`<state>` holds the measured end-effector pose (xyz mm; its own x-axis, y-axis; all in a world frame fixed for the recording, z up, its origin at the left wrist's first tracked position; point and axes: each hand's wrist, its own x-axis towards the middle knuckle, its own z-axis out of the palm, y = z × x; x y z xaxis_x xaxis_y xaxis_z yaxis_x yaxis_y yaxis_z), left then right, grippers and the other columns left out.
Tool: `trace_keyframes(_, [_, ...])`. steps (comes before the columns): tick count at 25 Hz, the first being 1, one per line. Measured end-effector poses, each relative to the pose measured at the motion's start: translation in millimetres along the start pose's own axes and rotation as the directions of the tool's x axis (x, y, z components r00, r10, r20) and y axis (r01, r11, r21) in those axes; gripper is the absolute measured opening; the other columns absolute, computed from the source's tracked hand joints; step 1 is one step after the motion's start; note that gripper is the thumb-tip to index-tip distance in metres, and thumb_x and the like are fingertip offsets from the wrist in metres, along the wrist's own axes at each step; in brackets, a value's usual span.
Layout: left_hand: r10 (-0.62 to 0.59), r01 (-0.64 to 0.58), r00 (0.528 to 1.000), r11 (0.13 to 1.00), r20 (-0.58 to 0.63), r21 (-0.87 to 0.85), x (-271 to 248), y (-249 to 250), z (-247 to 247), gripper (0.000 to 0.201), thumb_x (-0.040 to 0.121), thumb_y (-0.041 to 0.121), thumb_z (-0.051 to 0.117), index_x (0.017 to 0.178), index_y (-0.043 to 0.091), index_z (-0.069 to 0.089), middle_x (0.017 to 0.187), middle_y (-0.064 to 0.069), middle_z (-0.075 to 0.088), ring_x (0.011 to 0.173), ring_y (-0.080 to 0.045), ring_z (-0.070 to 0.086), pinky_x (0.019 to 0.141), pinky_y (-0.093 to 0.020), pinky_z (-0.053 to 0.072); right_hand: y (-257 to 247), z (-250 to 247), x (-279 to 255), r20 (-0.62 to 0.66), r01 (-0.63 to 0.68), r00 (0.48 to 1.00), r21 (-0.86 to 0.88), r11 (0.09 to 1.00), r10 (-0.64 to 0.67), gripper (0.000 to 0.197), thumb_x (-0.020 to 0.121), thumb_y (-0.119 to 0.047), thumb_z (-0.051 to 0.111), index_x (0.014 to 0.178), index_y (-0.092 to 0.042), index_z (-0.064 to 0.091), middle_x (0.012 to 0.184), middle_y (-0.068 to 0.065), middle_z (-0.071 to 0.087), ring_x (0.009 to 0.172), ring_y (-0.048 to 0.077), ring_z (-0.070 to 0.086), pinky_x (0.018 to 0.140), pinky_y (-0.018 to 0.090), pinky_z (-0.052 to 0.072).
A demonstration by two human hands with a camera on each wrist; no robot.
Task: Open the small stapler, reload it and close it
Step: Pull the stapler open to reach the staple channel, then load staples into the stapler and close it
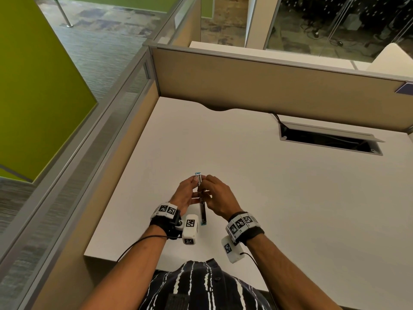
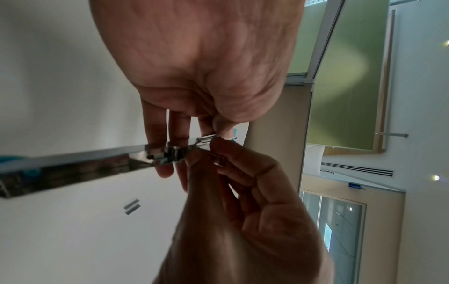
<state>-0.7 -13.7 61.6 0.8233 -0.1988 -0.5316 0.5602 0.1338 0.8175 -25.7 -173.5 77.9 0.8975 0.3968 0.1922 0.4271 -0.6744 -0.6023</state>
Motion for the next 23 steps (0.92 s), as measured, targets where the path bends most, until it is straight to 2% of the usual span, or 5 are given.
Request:
trace_keyframes(7, [0.033, -0.037, 0.998, 0.997, 0.048, 0.070, 0.5, 0.1, 1.3, 0.037, 0.113, 0.042, 0.046, 0.126, 0.021, 0.074, 0.111, -0.003, 0.077, 0.095, -0.025, 0.079, 0.088, -0.043, 0.063, 7.4, 4.8, -7.2, -0.039, -0.094, 0.995, 0.004, 0.996, 0.094, 0.021, 0.091, -0.004, 0.073, 0.108, -0.015, 0.071, 0.108, -0.001, 0.071, 0.091, 0.024, 0.067, 0.075, 0.039, 0.061])
trace_keyframes(14, [-0.023, 0.023, 1.000, 0.996, 0.002, 0.083, 3.6, -9.8, 3.5, 0.034, 0.114, 0.041, 0.045, 0.121, 0.026, 0.074, 0.120, -0.007, 0.074, 0.101, -0.032, 0.071, 0.088, -0.045, 0.061, 12.8, 9.5, -7.9, 0.051, 0.108, 0.994, -0.221, 0.969, -0.100, 0.017, 0.086, 0.002, 0.077, 0.098, -0.009, 0.071, 0.102, 0.008, 0.072, 0.080, 0.030, 0.065, 0.055, 0.029, 0.041])
trace_keyframes(17, [-0.030, 0.030, 1.000, 0.998, 0.007, 0.047, 3.8, -9.4, 2.2, 0.034, 0.113, 0.041, 0.046, 0.120, 0.025, 0.074, 0.121, -0.007, 0.075, 0.102, -0.033, 0.072, 0.097, -0.052, 0.059, 12.9, 8.7, -7.3, 0.050, 0.100, 0.994, -0.200, 0.975, -0.092, 0.019, 0.088, 0.001, 0.076, 0.103, -0.010, 0.070, 0.107, 0.007, 0.072, 0.084, 0.029, 0.066, 0.056, 0.031, 0.047])
trace_keyframes(21, [-0.023, 0.023, 0.999, 0.999, 0.026, -0.033, 2.5, -3.5, -1.0, 0.034, 0.114, 0.037, 0.045, 0.124, 0.017, 0.071, 0.118, -0.004, 0.079, 0.096, -0.032, 0.080, 0.084, -0.043, 0.066, 22.3, 1.2, -8.3, 0.013, -0.073, 0.997, 0.072, 0.995, 0.073, 0.025, 0.093, -0.005, 0.072, 0.114, -0.018, 0.070, 0.109, -0.008, 0.069, 0.090, 0.008, 0.065, 0.080, 0.020, 0.057])
trace_keyframes(23, [-0.035, 0.038, 0.999, 0.996, 0.029, -0.085, 3.6, -3.1, -4.2, 0.034, 0.115, 0.036, 0.043, 0.125, 0.015, 0.068, 0.130, -0.003, 0.079, 0.107, -0.040, 0.080, 0.097, -0.050, 0.063, 38.2, -6.2, -10.1, -0.103, -0.202, 0.969, 0.195, 0.960, 0.225, 0.031, 0.093, 0.003, 0.067, 0.115, -0.018, 0.072, 0.110, -0.005, 0.073, 0.094, 0.008, 0.071, 0.087, 0.023, 0.059])
